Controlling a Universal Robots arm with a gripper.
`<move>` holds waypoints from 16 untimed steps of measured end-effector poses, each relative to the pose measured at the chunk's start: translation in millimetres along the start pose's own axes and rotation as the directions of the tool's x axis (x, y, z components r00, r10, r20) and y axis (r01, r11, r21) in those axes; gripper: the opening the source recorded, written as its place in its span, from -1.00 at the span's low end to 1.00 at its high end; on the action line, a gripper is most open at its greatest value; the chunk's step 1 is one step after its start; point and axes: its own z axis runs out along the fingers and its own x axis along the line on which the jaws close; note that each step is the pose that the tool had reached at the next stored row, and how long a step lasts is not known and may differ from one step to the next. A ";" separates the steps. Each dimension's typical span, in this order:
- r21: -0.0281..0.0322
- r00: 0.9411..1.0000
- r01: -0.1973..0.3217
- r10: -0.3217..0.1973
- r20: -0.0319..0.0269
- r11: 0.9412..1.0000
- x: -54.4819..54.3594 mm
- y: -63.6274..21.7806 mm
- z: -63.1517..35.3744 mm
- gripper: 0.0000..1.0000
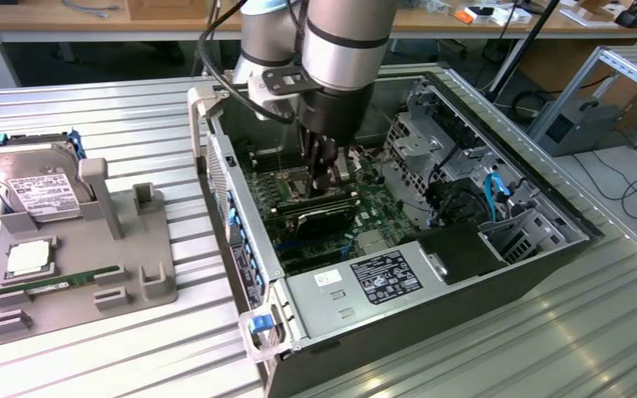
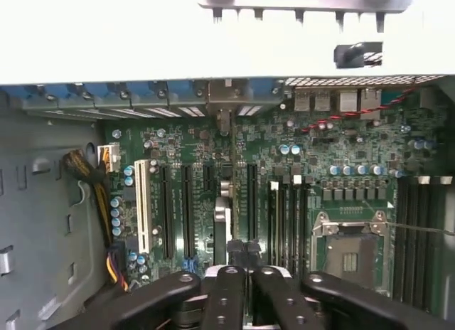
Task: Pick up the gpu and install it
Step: 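Insert the gpu into the slot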
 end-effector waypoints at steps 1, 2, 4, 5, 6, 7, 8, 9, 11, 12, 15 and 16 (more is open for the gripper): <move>0.000 1.000 0.000 0.000 0.001 1.000 0.1 -0.9 -4.6 -0.79; -0.005 1.000 0.000 0.000 0.003 1.000 0.5 -8.9 -4.4 -0.79; -0.012 1.000 0.000 0.000 0.004 1.000 0.7 -18.6 -4.0 -0.79; -0.015 1.000 0.000 0.000 0.004 1.000 0.8 -22.8 -3.9 -0.79; -0.020 1.000 0.000 0.000 0.004 1.000 0.8 -28.1 -3.6 -0.79; -0.027 1.000 0.000 0.000 0.004 1.000 0.8 -35.4 -3.2 -0.79; -0.031 1.000 0.000 0.000 0.004 1.000 0.8 -39.3 -2.8 -0.79; -0.040 1.000 0.000 0.000 0.004 0.999 0.8 -48.1 -1.9 -0.79; -0.059 1.000 0.000 0.000 0.003 0.998 0.6 -65.8 0.0 -0.79; -0.067 1.000 0.000 0.000 0.003 0.998 0.5 -73.8 0.9 -0.79; -0.080 1.000 0.000 0.000 0.003 0.997 0.3 -88.9 1.8 -0.79; -0.080 1.000 0.000 0.000 0.003 0.997 0.3 -88.9 1.8 -0.79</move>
